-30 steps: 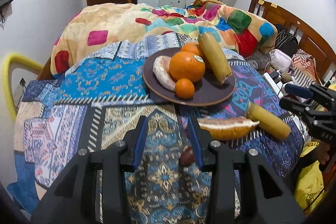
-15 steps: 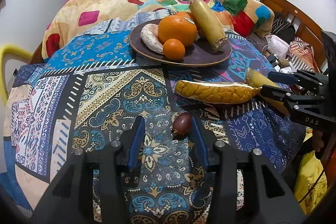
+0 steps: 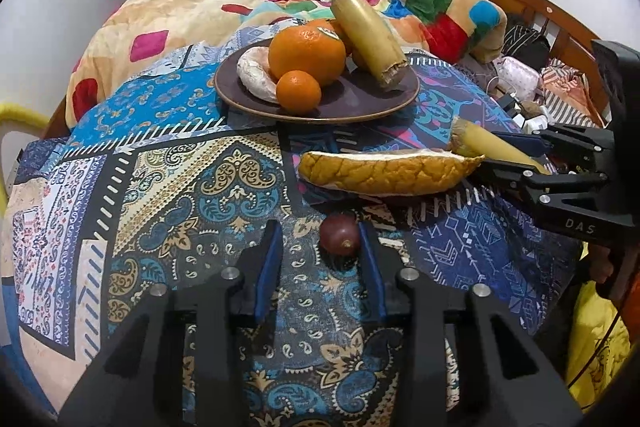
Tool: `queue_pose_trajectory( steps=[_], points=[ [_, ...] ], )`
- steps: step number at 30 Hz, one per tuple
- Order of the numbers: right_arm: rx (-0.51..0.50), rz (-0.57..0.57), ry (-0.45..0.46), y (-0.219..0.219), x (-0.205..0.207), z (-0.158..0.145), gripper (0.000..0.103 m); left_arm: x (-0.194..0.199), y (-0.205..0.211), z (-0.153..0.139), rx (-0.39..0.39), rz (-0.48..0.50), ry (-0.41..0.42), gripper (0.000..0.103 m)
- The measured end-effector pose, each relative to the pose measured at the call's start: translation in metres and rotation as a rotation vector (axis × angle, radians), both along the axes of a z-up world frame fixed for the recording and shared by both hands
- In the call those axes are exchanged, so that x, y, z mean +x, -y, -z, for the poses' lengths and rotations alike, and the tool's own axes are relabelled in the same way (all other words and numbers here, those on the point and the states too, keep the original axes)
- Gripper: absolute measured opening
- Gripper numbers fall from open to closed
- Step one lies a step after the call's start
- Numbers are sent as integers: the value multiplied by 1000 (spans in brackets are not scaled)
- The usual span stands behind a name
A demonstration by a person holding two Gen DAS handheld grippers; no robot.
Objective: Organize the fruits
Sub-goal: 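Grasp the second yellow cylinder with right tool while left tool approaches a dark red plum, then set the cylinder on the plate with right tool while left tool places the plum there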
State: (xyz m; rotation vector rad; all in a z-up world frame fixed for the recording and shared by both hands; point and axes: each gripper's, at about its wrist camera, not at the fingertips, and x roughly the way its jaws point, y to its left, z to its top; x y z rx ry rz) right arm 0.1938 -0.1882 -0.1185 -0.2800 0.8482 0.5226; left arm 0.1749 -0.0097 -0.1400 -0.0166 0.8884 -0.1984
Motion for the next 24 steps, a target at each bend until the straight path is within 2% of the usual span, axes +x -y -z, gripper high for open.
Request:
queue_pose_trajectory(
  steps=[2, 5, 14, 24],
  points=[
    [7, 7, 5, 1, -1, 0, 37, 1, 2, 0, -8, 9, 2, 24],
    [32, 19, 5, 5, -1, -2, 36, 1, 4, 1, 6, 13, 6, 18],
    [104, 58, 53, 17, 0, -26, 34, 1, -4, -6, 6, 3, 23, 18],
    [181, 75, 134, 13, 4, -57, 34, 2, -25, -34, 8, -37, 97, 17]
  ],
)
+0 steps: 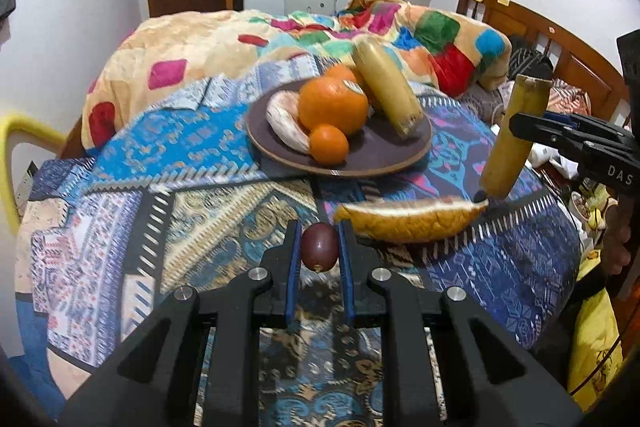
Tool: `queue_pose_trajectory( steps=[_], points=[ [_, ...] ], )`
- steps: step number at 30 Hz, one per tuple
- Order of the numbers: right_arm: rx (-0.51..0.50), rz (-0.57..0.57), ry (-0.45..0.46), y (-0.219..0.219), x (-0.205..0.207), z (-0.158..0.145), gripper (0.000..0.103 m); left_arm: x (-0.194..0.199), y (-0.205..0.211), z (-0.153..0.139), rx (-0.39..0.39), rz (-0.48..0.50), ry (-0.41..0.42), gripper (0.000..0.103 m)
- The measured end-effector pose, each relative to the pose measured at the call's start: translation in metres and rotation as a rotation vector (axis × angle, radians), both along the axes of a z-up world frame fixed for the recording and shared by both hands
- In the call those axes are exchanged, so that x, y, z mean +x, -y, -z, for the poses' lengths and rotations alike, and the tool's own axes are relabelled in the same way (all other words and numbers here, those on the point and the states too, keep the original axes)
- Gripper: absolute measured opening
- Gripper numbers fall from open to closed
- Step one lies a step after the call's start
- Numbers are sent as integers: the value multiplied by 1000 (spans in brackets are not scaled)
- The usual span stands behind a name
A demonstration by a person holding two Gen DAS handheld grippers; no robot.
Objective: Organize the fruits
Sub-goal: 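Set the cylinder on the plate with right tool while left tool places the plum there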
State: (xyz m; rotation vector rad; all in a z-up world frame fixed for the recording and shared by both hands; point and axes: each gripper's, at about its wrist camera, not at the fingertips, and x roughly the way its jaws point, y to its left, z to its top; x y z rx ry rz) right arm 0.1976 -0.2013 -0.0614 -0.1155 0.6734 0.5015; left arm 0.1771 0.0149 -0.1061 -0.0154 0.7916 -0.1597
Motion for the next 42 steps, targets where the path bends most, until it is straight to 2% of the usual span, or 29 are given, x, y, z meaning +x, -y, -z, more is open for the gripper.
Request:
queue_pose_trajectory(
  steps=[12, 19, 22, 29, 36, 40, 42],
  points=[
    [50, -37, 26, -31, 20, -12, 34, 32, -16, -16, -3, -22, 47, 17],
    [54, -51, 30, -50, 37, -12, 34, 63, -15, -12, -28, -11, 42, 17],
    [50, -60, 8, -60, 48, -7, 34, 77, -12, -7, -1, -9, 26, 17],
    [40, -48, -22, -74, 66, 5, 34, 102, -17, 3, -15, -22, -27, 18],
    [99, -46, -107, -71, 84, 14, 34, 109, -14, 10, -19, -20, -39, 17],
    [68, -58, -110, -76, 81, 15, 35, 110, -9, 12, 2, -13, -52, 18],
    [26, -50, -86, -79, 77, 15, 36, 108, -8, 10, 6, -12, -47, 23]
  ],
)
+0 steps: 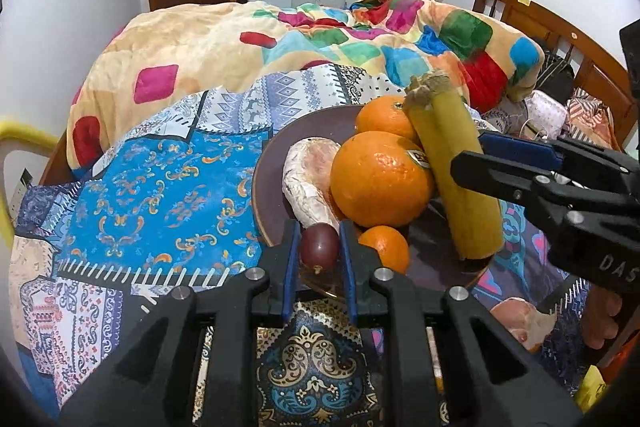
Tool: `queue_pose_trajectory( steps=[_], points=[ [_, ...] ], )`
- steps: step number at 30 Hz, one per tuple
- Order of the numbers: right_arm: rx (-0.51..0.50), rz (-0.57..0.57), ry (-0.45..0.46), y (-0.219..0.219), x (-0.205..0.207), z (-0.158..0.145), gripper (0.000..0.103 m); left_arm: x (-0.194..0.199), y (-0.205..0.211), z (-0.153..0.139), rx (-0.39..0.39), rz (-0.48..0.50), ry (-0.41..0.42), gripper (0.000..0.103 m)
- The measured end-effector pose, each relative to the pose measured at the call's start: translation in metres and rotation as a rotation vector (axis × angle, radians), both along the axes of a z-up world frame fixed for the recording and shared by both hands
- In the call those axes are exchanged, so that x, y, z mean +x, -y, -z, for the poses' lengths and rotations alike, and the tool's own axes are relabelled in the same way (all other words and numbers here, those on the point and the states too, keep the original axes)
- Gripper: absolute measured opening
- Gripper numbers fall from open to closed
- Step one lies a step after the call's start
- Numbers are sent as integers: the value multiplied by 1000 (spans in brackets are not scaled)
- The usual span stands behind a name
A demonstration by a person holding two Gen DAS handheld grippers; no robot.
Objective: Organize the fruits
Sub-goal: 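Set the cylinder on the plate with right tool while left tool places the plum there, then move right tool to the pink pomelo segment on the bed and grasp it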
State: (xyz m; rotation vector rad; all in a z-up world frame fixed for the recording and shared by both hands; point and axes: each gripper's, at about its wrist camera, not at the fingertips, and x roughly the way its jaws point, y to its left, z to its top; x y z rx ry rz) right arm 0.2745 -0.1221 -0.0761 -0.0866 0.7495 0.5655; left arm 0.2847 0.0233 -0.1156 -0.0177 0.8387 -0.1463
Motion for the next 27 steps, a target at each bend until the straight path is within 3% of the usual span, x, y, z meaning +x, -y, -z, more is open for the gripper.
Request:
queue_pose_trajectory(
  steps=[2, 15, 22, 25, 27],
  points=[
    [-22, 6, 23, 1, -3, -2, 39, -5, 0, -5, -6, -2, 16, 33],
    [-1, 16, 32, 28, -34, -20, 39, -58, -2, -42, -7, -19, 75, 33],
    [4, 3, 38, 35, -60, -26, 40, -97, -6, -59, -4, -42, 114, 45],
    [26, -32, 20, 36, -71, -23, 52, -111, -6, -61, 2, -45, 123, 53],
    [37, -59, 10, 35, -79, -19, 53, -121, -7, -60, 1, -46, 124, 56]
  ],
)
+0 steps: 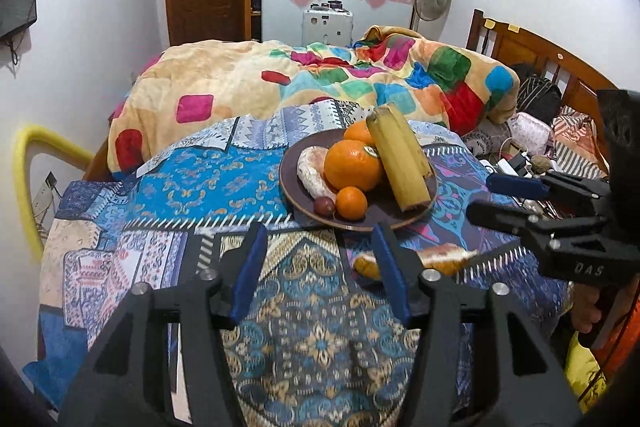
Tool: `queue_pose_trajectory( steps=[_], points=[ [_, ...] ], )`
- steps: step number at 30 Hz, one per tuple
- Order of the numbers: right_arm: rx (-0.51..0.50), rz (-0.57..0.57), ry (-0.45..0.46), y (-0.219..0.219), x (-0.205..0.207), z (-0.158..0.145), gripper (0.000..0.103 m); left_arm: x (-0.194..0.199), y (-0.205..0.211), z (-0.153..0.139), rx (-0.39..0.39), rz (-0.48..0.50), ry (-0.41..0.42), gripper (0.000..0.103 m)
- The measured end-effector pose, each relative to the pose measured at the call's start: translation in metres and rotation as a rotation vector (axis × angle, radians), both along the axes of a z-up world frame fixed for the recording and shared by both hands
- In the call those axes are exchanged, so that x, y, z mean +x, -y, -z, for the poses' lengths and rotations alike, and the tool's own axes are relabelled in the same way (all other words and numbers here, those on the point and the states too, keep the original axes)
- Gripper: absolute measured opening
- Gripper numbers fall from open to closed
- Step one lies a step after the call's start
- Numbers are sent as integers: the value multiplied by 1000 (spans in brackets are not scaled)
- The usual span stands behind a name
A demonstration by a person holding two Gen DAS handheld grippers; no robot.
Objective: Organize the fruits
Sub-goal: 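Move right tool to the pink pomelo segment on the bed and grasp it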
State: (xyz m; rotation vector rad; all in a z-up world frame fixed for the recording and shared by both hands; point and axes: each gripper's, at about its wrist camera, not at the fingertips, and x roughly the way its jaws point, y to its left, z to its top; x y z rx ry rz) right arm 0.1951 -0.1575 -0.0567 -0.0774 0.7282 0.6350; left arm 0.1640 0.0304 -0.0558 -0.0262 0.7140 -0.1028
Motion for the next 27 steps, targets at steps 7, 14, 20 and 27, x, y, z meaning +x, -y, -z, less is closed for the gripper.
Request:
queue_pose_trajectory(
  steps=[7, 14, 20, 27],
  points=[
    [-71, -51, -2, -16, -19, 24, 53, -15, 0, 16, -1, -1, -31, 63],
    [-155, -89, -34, -40, -13, 50, 56, -14, -9, 43, -16, -8, -89, 63],
    [-231, -92, -21, -53, -6, 55, 54, -11, -12, 59, -33, 0, -116, 63],
    [-279, -118, -2, -61, -5, 56, 44, -4, -13, 67, -48, 3, -127, 63]
  ],
)
